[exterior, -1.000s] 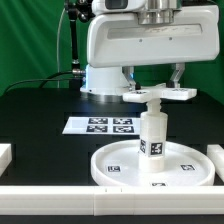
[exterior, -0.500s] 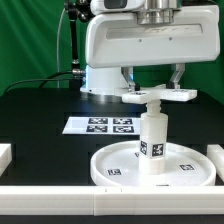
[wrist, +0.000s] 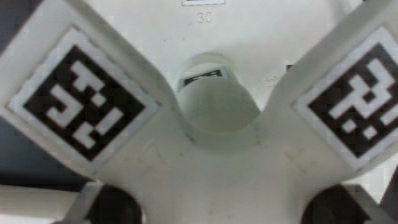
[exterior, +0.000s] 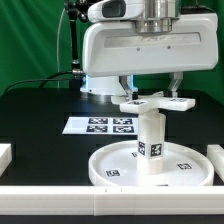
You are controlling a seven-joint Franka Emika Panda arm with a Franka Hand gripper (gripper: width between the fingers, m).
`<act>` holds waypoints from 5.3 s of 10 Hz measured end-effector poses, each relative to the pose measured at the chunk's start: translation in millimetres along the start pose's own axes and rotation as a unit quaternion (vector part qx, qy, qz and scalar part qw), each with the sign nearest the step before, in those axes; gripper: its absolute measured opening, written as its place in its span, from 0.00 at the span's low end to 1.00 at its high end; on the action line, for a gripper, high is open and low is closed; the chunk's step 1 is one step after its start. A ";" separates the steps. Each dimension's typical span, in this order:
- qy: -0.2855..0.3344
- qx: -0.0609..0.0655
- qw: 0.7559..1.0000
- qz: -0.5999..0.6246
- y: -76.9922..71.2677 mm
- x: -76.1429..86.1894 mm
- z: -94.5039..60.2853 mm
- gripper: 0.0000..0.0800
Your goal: Assemble round table
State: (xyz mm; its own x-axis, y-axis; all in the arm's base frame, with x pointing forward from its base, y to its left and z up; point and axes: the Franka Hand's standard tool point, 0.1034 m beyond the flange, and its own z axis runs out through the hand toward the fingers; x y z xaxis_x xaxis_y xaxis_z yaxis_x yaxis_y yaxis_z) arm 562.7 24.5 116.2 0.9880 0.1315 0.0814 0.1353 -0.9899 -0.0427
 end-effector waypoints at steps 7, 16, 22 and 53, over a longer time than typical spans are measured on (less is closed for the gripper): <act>0.020 -0.006 1.000 -0.003 -0.1 -1.7 -0.1 0.55; 0.017 -0.006 0.998 -0.053 0.7 -1.7 5.0 0.55; 0.016 -0.006 0.999 -0.047 0.4 -1.8 5.0 0.55; 0.006 0.088 0.448 0.890 -13.4 -4.0 8.7 0.55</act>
Offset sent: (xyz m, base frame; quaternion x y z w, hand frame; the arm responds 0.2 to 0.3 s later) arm -0.0031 0.0042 -0.0252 -0.0031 0.0295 0.0122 0.9995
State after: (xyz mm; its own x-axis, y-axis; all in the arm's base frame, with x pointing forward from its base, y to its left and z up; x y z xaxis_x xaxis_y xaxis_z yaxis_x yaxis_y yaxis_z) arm 557.5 37.7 107.8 -0.4565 -0.8588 -0.2326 -0.8606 0.4925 -0.1293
